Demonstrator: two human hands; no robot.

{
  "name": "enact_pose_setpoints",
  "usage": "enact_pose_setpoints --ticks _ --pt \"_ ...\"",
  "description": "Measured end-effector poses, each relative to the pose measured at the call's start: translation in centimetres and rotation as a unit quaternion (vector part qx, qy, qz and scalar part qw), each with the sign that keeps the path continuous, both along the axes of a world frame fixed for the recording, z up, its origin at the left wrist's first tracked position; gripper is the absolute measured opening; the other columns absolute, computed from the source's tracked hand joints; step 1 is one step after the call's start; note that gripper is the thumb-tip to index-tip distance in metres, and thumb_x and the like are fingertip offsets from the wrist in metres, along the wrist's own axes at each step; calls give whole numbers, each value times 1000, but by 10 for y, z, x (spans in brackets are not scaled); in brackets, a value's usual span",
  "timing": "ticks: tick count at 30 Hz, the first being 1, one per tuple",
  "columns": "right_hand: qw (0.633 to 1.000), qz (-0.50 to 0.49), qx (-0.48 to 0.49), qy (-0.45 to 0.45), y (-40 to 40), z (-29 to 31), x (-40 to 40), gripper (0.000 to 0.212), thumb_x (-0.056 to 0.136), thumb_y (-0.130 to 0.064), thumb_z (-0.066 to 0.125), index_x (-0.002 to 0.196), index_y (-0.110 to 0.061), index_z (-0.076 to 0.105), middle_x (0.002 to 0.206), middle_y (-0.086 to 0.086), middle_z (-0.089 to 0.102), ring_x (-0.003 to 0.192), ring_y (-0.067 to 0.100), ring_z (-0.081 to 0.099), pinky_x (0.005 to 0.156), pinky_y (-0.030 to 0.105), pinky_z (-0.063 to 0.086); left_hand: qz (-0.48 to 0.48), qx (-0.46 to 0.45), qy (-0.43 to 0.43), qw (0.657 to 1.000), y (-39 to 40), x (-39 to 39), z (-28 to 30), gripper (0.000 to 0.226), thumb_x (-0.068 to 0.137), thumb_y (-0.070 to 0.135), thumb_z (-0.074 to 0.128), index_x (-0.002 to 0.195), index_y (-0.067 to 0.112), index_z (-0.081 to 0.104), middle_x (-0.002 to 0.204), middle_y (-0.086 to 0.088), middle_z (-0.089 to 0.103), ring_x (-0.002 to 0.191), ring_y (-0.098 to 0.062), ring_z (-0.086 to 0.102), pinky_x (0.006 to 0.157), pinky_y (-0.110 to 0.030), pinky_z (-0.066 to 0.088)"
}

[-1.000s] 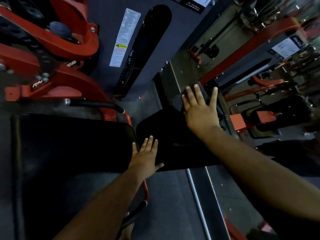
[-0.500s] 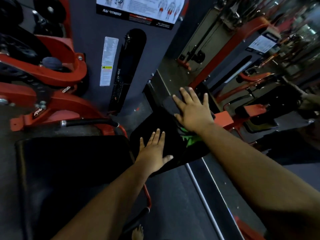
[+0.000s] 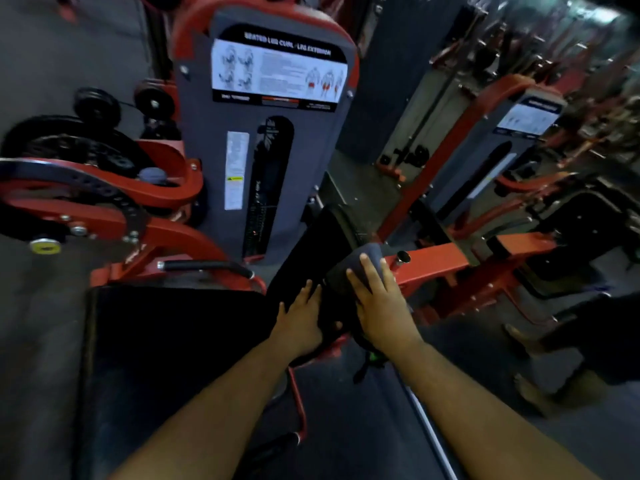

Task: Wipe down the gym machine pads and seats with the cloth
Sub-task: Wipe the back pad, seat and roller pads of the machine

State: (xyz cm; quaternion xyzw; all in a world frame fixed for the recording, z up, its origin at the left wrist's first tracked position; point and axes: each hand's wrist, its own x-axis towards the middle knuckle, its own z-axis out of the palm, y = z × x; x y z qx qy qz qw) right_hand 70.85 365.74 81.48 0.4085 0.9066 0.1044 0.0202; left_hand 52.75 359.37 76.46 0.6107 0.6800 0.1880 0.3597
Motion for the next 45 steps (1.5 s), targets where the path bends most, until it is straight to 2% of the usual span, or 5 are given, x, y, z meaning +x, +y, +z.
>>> enact_pose_setpoints --ticks 9,14,19,26,45 --pt "915 68 -197 347 -56 0 47 71 90 -11 73 153 -23 44 170 3 8 156 24 16 123 35 24 240 34 -516 822 -76 63 53 30 101 22 63 130 24 59 122 2 73 116 -15 68 101 -30 54" --pt "820 81 -332 459 -92 14 39 93 81 -38 83 156 -30 28 165 -6 10 147 -5 23 113 8 26 366 108 -469 797 -126 57 63 28 96 7 67 124 9 63 121 -10 73 114 -23 69 90 -27 56" --pt "683 -26 -535 497 -121 33 -3 92 80 -41 77 158 -26 30 153 0 44 129 14 54 101 32 51 420 186 -412 787 -195 28 91 27 94 3 67 120 8 64 113 -8 74 104 -16 69 87 -25 54" --pt "597 74 -658 454 -209 54 -87 25 96 -19 70 119 -14 67 115 4 76 110 23 72 95 41 57 496 268 -335 755 -316 -21 114 41 87 33 78 121 12 68 117 -7 75 115 -26 69 99 -42 54" --pt "630 180 -661 365 -511 65 -318 9 95 -20 72 97 -13 68 91 5 77 87 20 74 77 38 59 711 304 -139 618 -639 -172 108 26 90 42 76 105 23 67 101 7 76 96 -6 72 85 -35 60"
